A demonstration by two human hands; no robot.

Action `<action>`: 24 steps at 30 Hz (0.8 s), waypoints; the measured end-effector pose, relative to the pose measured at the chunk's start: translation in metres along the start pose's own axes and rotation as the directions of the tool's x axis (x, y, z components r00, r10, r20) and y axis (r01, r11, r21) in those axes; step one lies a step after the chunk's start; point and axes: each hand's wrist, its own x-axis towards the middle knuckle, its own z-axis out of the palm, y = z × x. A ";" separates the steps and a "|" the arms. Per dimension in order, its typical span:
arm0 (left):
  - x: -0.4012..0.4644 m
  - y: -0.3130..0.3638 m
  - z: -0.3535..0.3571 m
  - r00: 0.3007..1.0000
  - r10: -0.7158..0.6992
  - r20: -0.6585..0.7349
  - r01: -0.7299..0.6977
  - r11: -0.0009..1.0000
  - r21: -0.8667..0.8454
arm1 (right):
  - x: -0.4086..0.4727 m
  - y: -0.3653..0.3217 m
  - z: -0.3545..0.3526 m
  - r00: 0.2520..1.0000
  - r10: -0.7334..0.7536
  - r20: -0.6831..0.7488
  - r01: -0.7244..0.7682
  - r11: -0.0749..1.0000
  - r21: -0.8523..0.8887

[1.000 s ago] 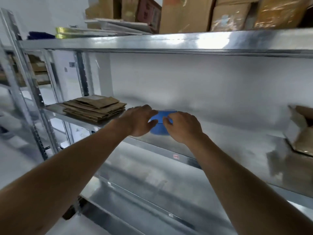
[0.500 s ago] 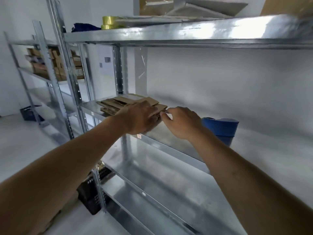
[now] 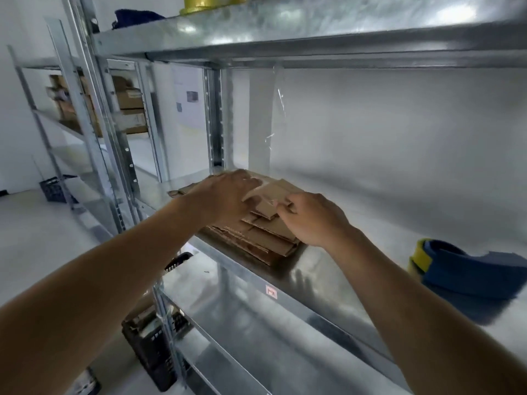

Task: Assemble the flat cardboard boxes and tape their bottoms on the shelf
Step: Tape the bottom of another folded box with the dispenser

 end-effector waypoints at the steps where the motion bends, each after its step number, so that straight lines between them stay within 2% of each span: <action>1: 0.008 -0.010 0.004 1.000 0.006 0.000 -0.006 1.000 -0.008 | 0.009 -0.002 0.004 1.000 0.008 0.013 -0.008 1.000 -0.001; 5: 0.038 -0.049 0.024 0.999 0.025 0.043 -0.024 0.999 -0.043 | 0.044 -0.007 0.021 0.996 0.068 0.059 -0.066 0.997 -0.034; 9: 0.069 -0.087 0.044 0.994 0.066 0.087 -0.059 0.996 -0.073 | 0.079 -0.013 0.044 0.980 0.190 0.051 -0.188 0.981 -0.040; 12: 0.095 -0.116 0.056 0.987 0.085 0.136 -0.075 0.994 -0.074 | 0.100 -0.027 0.054 0.956 0.288 0.061 -0.291 0.955 0.061; 15: 0.120 -0.140 0.064 0.974 0.133 0.181 -0.117 0.988 -0.099 | 0.116 -0.038 0.063 0.904 0.427 0.032 -0.427 0.894 0.134; 18: 0.141 -0.157 0.070 0.957 0.195 0.216 -0.158 0.971 -0.177 | 0.132 -0.051 0.077 0.830 0.556 -0.054 -0.542 0.825 0.159; 21: 0.154 -0.161 0.075 0.939 0.264 0.222 -0.220 0.954 -0.206 | 0.142 -0.059 0.085 0.761 0.633 -0.144 -0.609 0.773 0.178; 24: 0.161 -0.162 0.079 0.936 0.273 0.222 -0.222 0.948 -0.229 | 0.141 -0.067 0.083 0.707 0.678 -0.201 -0.665 0.734 0.137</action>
